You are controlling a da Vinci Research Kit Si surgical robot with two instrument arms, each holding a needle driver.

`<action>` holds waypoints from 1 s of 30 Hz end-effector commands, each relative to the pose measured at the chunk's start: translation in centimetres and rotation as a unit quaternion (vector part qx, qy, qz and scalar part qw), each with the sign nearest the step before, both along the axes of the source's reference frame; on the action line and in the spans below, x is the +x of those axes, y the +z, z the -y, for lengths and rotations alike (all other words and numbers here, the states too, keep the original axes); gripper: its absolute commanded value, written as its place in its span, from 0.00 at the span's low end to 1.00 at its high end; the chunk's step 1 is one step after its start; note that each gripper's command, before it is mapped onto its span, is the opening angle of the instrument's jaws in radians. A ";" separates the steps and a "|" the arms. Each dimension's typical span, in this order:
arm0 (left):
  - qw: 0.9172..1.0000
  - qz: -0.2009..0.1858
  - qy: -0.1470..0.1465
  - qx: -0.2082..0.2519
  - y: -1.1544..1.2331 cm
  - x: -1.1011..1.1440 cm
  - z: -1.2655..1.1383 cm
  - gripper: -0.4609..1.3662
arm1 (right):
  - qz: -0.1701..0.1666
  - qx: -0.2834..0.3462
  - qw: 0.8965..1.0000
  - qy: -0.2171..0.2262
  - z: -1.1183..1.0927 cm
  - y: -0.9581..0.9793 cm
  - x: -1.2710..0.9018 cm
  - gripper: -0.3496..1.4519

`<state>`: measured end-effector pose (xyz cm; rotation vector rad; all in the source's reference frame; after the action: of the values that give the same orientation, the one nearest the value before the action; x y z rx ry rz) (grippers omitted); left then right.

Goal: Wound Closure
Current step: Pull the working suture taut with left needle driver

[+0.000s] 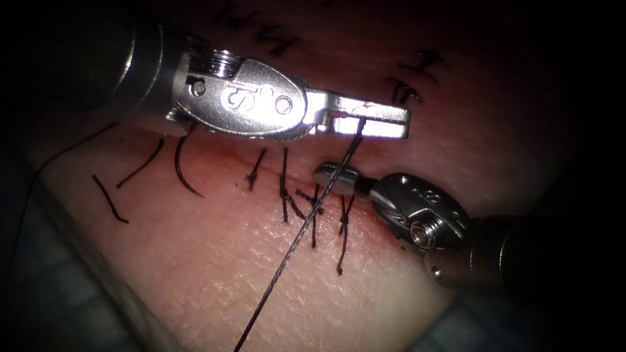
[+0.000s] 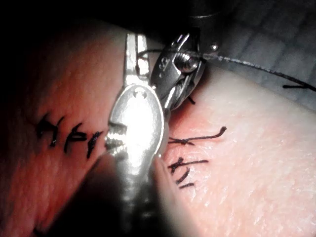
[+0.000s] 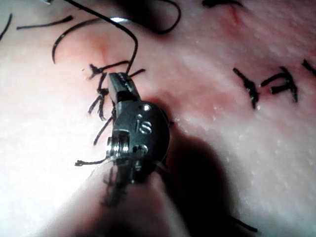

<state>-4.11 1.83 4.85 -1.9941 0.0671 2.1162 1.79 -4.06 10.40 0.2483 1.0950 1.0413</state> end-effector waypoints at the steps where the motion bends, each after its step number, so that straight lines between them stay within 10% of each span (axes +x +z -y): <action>1: 1.000 0.000 0.000 0.000 0.00 0.00 0.00 0.06 | 0.002 0.000 1.000 0.001 0.01 0.00 0.00 0.00; 10: 1.000 0.001 0.001 0.000 0.02 0.01 -0.02 0.06 | 0.003 -0.002 1.000 0.000 0.00 -0.01 0.00 0.00; 14: 1.000 -0.001 0.000 0.000 0.05 0.06 -0.04 0.06 | 0.003 -0.002 1.000 0.001 -0.01 0.01 0.00 0.54; 16: 1.000 -0.001 0.000 0.000 0.06 0.08 -0.05 0.06 | 0.003 -0.002 1.000 0.001 -0.01 0.01 0.00 0.63; 30: 1.000 -0.009 -0.012 0.001 0.18 0.29 -0.17 0.06 | 0.003 -0.003 1.000 0.000 0.00 0.01 -0.01 0.81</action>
<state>-3.82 2.01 5.04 -1.9627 0.0922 2.1183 1.78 -4.05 10.41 0.2369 1.0892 1.0420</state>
